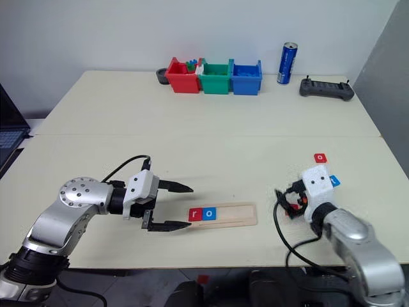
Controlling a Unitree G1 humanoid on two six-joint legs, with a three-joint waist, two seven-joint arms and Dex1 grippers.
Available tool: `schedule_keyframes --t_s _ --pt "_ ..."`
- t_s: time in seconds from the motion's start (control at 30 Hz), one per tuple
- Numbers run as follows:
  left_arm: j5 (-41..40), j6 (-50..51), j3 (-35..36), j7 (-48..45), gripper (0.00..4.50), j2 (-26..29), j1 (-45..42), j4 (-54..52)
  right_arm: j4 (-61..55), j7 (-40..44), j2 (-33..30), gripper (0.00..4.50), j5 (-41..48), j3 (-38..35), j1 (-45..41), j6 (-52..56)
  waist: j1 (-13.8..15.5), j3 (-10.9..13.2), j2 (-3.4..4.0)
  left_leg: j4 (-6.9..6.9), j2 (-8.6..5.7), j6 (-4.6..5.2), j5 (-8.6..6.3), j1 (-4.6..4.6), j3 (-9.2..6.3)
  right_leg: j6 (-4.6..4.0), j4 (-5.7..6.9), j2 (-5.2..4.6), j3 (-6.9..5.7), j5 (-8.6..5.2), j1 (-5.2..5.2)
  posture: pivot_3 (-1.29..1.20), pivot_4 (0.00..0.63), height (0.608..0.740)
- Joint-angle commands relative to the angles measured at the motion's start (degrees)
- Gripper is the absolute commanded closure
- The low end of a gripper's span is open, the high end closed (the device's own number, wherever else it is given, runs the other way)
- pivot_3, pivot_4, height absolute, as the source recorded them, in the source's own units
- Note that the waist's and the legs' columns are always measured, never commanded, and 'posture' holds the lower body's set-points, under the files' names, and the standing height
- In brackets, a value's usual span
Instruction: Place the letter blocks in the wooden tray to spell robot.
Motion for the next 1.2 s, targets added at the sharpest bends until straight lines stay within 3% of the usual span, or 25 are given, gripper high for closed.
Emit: schedule_keyframes --t_s 0.03,0.2,0.43,0.53,0.77,1.03,1.2 --pt "0.7 -1.2 0.4 0.4 0.0 0.5 0.1 -0.4 5.6 13.3 -9.2 0.02 -0.4 1.5 0.6 -12.0 0.0 0.0 -0.02 0.03 0.01 0.03 -0.02 0.0 0.01 0.0 0.0 0.01 0.0 0.0 0.01 0.0 0.15 0.74" --pt "0.9 -0.6 0.7 0.5 0.0 0.7 0.4 -1.2 16.0 20.8 -15.4 0.02 -2.5 4.1 -1.0 -21.8 -0.2 0.0 -0.07 0.06 0.02 0.03 -0.02 0.05 0.07 0.01 0.02 0.02 0.06 0.0 0.03 0.0 0.15 0.74" --pt "0.6 1.5 0.4 1.7 0.0 0.8 0.3 -3.4 27.1 27.1 -17.8 0.02 -5.6 8.6 -5.4 -29.8 0.0 0.0 -0.09 0.08 0.01 0.03 -0.01 0.02 0.06 -0.26 0.02 0.0 0.06 0.16 0.03 0.0 0.15 0.74" --pt "0.6 1.9 0.4 1.9 0.0 1.0 0.3 -3.5 29.8 28.6 -17.6 0.62 -6.4 9.9 -7.0 -31.8 0.0 0.0 -0.09 0.08 0.01 0.03 -0.01 0.04 0.06 -0.26 0.03 0.0 0.05 0.16 0.03 0.0 0.15 0.74" --pt "0.8 2.4 0.6 2.3 0.0 1.6 0.4 -3.8 30.6 31.0 -17.5 3.05 -6.9 11.6 -8.9 -33.0 0.0 0.0 -0.09 0.08 0.01 0.02 -0.01 0.03 0.03 -0.28 0.04 0.0 0.03 0.17 0.03 0.0 0.15 0.74" --pt "0.7 3.1 2.7 2.5 0.0 4.2 1.7 -3.9 24.0 33.1 -17.2 3.03 -4.9 12.2 -12.2 -30.1 -0.1 0.1 -0.09 0.07 0.02 0.02 -0.01 0.06 0.02 -0.29 0.07 0.01 0.03 0.18 0.03 0.0 0.15 0.74" --pt "4.8 -2.8 3.0 1.1 0.0 8.1 3.6 -0.3 17.0 32.6 -14.2 3.03 -9.2 23.4 -21.5 -24.0 -0.4 0.1 -0.07 0.06 0.05 0.02 -0.01 0.1 0.02 -0.28 0.08 0.03 0.02 0.17 0.02 0.0 0.15 0.74"
